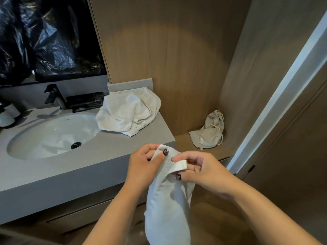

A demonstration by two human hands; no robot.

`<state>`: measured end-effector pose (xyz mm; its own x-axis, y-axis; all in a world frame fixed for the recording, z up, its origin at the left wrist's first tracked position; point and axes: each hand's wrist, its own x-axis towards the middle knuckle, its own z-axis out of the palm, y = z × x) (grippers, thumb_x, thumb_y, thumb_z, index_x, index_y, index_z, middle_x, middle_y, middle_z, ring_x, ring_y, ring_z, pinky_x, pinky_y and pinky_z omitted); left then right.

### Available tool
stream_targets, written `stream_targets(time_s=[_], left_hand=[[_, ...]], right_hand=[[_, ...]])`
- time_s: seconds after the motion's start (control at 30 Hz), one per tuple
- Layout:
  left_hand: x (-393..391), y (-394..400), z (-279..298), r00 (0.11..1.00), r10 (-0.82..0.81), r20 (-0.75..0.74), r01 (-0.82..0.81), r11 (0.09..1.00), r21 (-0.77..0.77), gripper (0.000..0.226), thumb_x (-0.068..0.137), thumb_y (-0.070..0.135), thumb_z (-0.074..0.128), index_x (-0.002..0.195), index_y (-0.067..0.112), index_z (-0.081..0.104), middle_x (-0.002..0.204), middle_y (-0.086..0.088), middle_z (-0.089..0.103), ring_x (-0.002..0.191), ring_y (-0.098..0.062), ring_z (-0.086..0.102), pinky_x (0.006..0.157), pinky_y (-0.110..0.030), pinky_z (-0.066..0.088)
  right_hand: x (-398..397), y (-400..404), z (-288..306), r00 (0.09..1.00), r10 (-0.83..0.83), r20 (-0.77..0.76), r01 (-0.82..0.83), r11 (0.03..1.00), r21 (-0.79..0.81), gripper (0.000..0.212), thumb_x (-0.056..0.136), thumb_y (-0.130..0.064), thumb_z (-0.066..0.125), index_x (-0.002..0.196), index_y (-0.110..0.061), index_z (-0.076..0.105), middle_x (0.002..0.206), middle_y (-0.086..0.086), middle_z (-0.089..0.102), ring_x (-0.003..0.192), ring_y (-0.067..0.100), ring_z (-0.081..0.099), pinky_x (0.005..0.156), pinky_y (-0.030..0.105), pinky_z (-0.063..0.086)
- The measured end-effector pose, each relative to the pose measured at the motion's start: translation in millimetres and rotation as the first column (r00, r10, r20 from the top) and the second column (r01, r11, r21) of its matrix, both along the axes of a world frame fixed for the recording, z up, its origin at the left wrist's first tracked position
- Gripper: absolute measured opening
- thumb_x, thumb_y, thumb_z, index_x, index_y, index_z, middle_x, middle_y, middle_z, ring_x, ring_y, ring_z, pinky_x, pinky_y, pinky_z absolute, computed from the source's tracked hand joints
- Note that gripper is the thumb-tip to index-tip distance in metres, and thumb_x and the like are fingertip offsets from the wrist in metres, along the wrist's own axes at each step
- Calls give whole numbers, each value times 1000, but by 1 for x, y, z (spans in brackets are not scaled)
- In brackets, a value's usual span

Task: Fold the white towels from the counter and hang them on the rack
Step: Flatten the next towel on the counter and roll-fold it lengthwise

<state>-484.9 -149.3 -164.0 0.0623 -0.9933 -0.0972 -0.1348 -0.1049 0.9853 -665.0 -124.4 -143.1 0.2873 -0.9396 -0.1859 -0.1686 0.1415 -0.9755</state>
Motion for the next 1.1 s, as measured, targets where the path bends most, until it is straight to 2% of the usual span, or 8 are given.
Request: stream_targets(time_s=[0.07, 0.13, 0.27, 0.4, 0.57, 0.67, 0.77, 1.1], left_hand=[[-1, 2, 7, 993, -32, -115, 34, 999, 18, 8, 89, 16, 71, 96, 19, 72, 86, -2, 77, 86, -20, 72, 78, -36, 59], [-2, 3, 14, 975, -51, -218, 58, 998, 27, 9, 90, 14, 70, 98, 14, 72, 87, -5, 77, 81, -18, 72, 71, -28, 58], [-4, 2, 24, 949, -43, -312, 46, 999, 3, 8, 87, 11, 71, 92, 16, 75, 84, -2, 76, 75, -8, 70, 63, -16, 52], [-6, 3, 33, 955, -85, -285, 77, 996, -39, 11, 85, 16, 71, 92, 21, 78, 91, 0, 77, 82, -6, 70, 69, -17, 53], [-10, 5, 38, 951, -117, -287, 116, 993, -19, 22, 94, 8, 61, 104, 21, 76, 103, 0, 76, 102, -18, 71, 90, -36, 54], [-14, 8, 39, 955, -139, -262, 133, 990, -41, 27, 94, 2, 60, 100, 23, 76, 99, 0, 77, 97, -16, 72, 82, -31, 57], [-17, 11, 40, 949, -154, -274, 145, 988, -55, 23, 89, -3, 64, 93, 18, 74, 88, -6, 76, 79, -13, 71, 68, -22, 57], [-16, 14, 38, 950, -192, -246, 172, 980, -103, 13, 87, -1, 66, 86, 10, 61, 76, -3, 73, 69, -9, 68, 61, -17, 53]], right_hand=[[-3, 2, 0, 988, 57, -141, -72, 993, -98, 37, 85, 3, 69, 110, -23, 71, 99, 14, 69, 83, 14, 65, 76, 24, 52], [-5, 3, -1, 964, 3, -267, -68, 970, -234, 25, 89, -5, 67, 103, -25, 73, 91, 7, 71, 79, 14, 66, 76, 29, 55], [-5, 2, 2, 938, -117, -327, -57, 877, -476, 9, 90, -20, 68, 91, -21, 77, 80, -10, 65, 79, 9, 61, 69, 19, 47], [-7, -3, 7, 926, -187, -327, -58, 787, -614, 10, 86, -22, 72, 93, -27, 78, 91, -9, 51, 95, 11, 51, 78, 17, 45], [-6, -4, 14, 963, -236, -128, 82, 712, -697, 9, 81, -25, 75, 89, -22, 78, 80, -16, 66, 79, 8, 61, 70, 14, 46], [-3, -1, 19, 953, -300, -48, 203, 746, -634, 7, 75, -19, 82, 80, -18, 77, 77, -14, 70, 75, 5, 62, 68, 12, 45], [-2, 0, 20, 944, -327, -44, 240, 772, -589, 8, 80, -15, 78, 84, -22, 76, 80, -17, 70, 78, 3, 63, 67, 11, 46], [3, -1, 11, 903, -430, 14, 356, 727, -587, 7, 80, -15, 77, 86, -18, 76, 87, -7, 64, 87, 8, 61, 69, 12, 48]])
